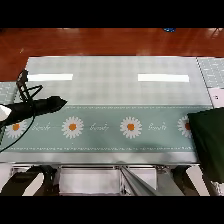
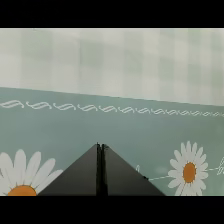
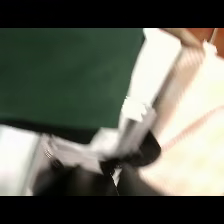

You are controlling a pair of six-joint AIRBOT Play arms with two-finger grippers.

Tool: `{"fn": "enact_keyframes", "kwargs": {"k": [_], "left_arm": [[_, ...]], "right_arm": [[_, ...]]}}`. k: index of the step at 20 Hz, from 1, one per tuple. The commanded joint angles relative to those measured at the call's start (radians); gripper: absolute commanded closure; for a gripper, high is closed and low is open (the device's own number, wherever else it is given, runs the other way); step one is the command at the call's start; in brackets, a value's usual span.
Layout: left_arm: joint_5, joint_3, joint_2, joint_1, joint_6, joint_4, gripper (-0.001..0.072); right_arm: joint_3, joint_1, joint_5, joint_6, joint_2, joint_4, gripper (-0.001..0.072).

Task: Fold the shirts.

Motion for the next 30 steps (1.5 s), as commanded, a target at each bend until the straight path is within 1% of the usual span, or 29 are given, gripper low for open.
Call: {"fn": "enact_keyframes", "kwargs": {"k": [1, 3, 5, 6, 7, 9, 10, 11, 12, 13, 14, 15, 16, 20, 30], "left_arm": [[-0.047, 0.144, -0.092, 0.043, 0.06, -0.001, 0.0686], [-0.097, 0.36, -0.164, 0.064, 0.067, 0.0, 0.0686], [-0.137, 0.606, -0.245, 0.045, 0.066, 0.0, 0.0687], [-0.148, 0.727, -0.288, 0.019, 0.066, 0.0, 0.0687], [-0.15, 0.822, -0.327, -0.011, 0.066, 0.005, 0.0687], [-0.158, 0.933, -0.388, -0.089, 0.055, 0.024, 0.0687], [-0.173, 0.937, -0.404, -0.133, 0.051, 0.04, 0.0687], [-0.185, 0.912, -0.418, -0.186, 0.03, 0.101, 0.0687], [-0.169, 0.868, -0.431, -0.236, -0.017, 0.18, 0.0687], [-0.121, 0.809, -0.451, -0.281, -0.052, 0.278, 0.0687], [-0.079, 0.762, -0.478, -0.303, -0.094, 0.367, 0.0687], [-0.079, 0.743, -0.512, -0.304, -0.159, 0.412, 0.0687], [-0.102, 0.744, -0.546, -0.29, -0.194, 0.41, 0.0687], [-0.155, 0.747, -0.563, -0.267, -0.198, 0.363, 0.0686], [-0.131, 0.746, -0.594, -0.269, -0.198, 0.363, 0.0686]], "right_arm": [[0.134, 0.03, -0.105, -0.02, -0.107, 0.228, 0.07], [0.29, 0.102, -0.195, -0.037, -0.209, 0.523, 0.0693], [0.458, 0.256, -0.315, -0.061, -0.307, 0.733, 0.0694], [0.537, 0.365, -0.378, -0.079, -0.349, 0.77, 0.0694], [0.594, 0.471, -0.429, -0.099, -0.381, 0.769, 0.0694], [0.628, 0.681, -0.526, -0.137, -0.423, 0.726, 0.0693], [0.628, 0.777, -0.534, -0.142, -0.444, 0.653, 0.0693], [0.628, 0.877, -0.51, -0.142, -0.473, 0.551, 0.0694], [0.616, 0.967, -0.484, -0.143, -0.502, 0.444, 0.0694], [0.583, 1.035, -0.484, -0.135, -0.524, 0.333, 0.0693], [0.533, 1.088, -0.493, -0.101, -0.546, 0.232, 0.0693], [0.488, 1.114, -0.5, -0.065, -0.565, 0.181, 0.0693], [0.446, 1.12, -0.513, -0.041, -0.581, 0.171, 0.0694], [0.399, 1.12, -0.552, -0.034, -0.595, 0.192, 0.0693], [0.399, 1.12, -0.542, -0.034, -0.594, 0.191, 0.0693]]}}
